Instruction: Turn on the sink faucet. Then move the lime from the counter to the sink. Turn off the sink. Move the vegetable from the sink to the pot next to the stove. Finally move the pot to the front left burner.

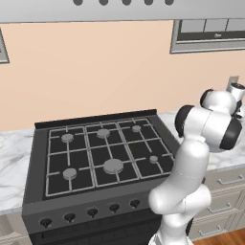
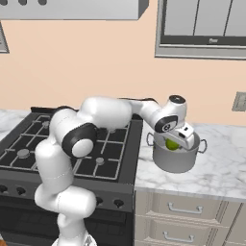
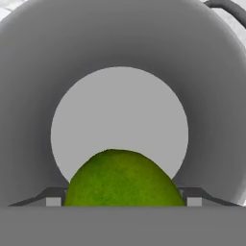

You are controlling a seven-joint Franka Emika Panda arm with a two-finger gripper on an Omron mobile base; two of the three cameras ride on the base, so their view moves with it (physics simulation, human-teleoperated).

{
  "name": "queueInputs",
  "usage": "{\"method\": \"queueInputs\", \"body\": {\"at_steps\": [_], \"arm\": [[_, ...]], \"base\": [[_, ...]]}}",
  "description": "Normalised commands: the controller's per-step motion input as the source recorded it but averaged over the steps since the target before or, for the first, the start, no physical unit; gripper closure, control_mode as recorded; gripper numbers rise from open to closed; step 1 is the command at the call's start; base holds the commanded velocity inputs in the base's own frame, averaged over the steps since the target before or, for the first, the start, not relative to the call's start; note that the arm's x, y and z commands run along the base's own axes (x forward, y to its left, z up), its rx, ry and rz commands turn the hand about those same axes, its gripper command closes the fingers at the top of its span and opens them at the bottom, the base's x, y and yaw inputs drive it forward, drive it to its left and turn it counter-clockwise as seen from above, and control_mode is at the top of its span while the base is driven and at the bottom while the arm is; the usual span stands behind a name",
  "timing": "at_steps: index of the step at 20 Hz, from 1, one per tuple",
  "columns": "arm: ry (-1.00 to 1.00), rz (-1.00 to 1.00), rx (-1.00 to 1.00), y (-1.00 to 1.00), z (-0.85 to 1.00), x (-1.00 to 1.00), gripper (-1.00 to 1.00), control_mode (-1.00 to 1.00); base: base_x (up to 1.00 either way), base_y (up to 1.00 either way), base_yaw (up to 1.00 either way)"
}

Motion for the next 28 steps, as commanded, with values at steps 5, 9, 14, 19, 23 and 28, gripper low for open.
{"method": "queueInputs", "body": {"at_steps": [5,9,14,19,23,28], "arm": [[0.00,0.05,0.00,0.00,-0.18,0.09,1.00,-1.00],[0.00,0.05,0.00,0.00,-0.19,0.08,1.00,-1.00],[0.00,0.05,0.00,0.01,-0.20,0.08,-1.00,-1.00],[0.00,0.05,0.00,0.00,-0.02,0.02,-1.00,-1.00],[0.00,0.02,0.00,0.04,0.00,0.00,-1.00,-1.00],[-0.01,0.01,0.00,0.23,0.04,-0.05,-1.00,-1.00]], "base": [[0.00,0.00,0.00],[0.00,0.00,0.00],[0.00,0.00,0.00],[0.00,0.00,0.00],[0.00,0.00,0.00],[0.00,0.00,0.00]]}}
